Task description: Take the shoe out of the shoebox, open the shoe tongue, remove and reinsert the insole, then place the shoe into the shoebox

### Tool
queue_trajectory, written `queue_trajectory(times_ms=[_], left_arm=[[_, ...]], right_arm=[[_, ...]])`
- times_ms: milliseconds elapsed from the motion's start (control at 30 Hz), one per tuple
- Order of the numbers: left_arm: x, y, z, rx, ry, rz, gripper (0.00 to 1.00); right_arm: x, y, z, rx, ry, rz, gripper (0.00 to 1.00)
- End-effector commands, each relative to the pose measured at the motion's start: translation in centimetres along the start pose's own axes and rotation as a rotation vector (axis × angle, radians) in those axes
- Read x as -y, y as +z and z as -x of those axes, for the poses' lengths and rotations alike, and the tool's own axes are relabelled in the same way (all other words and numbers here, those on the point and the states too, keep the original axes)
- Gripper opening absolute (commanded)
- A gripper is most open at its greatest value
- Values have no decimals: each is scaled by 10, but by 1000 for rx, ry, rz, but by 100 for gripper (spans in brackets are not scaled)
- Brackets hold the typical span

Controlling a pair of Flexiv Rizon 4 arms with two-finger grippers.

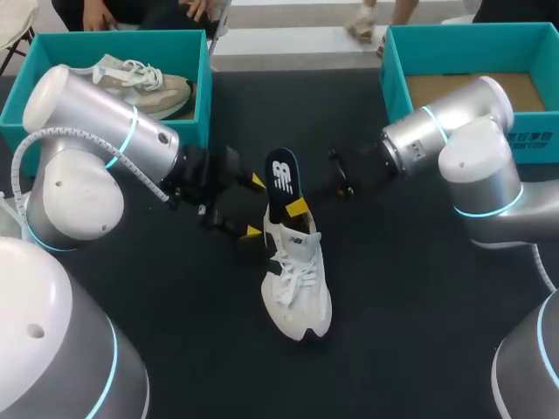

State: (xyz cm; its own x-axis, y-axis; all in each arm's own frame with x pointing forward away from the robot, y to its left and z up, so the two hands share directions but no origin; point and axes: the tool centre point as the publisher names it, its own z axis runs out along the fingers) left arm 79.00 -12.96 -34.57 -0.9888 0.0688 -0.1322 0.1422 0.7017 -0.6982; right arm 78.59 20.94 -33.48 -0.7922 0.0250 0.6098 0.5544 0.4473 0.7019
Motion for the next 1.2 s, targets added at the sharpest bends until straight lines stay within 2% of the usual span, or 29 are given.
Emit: queue_trajectory(times_ms=[33, 67, 133, 267, 533, 667, 767, 867, 933, 1200], left_arm=[[1, 1, 0, 0, -1, 5, 100], [1, 1, 0, 0, -1, 5, 100], [1, 1, 0, 0, -1, 5, 100], [1, 1, 0, 0, -1, 5, 100], [1, 1, 0, 0, -1, 5, 100], [1, 1, 0, 0, -1, 5, 100], [1, 1, 0, 0, -1, 5, 100], [1, 1, 0, 0, -1, 5, 100], [1, 1, 0, 0, -1, 5, 100], [1, 1, 0, 0, -1, 5, 100]], right_arm=[[-5, 3, 11, -17, -4, -14, 22], [-5, 3, 12, -22, -6, -14, 20], [-3, 3, 14, -30, -5, -14, 0], [5, 6, 12, -55, 7, -14, 0], [32, 15, -5, -66, 91, -30, 0], [35, 18, -7, -71, 107, -33, 0], [32, 16, -6, -54, 97, -32, 0], [23, 10, -5, -30, 73, -31, 19], [17, 7, -3, -24, 57, -36, 24], [-3, 1, 7, -17, 4, -53, 22]])
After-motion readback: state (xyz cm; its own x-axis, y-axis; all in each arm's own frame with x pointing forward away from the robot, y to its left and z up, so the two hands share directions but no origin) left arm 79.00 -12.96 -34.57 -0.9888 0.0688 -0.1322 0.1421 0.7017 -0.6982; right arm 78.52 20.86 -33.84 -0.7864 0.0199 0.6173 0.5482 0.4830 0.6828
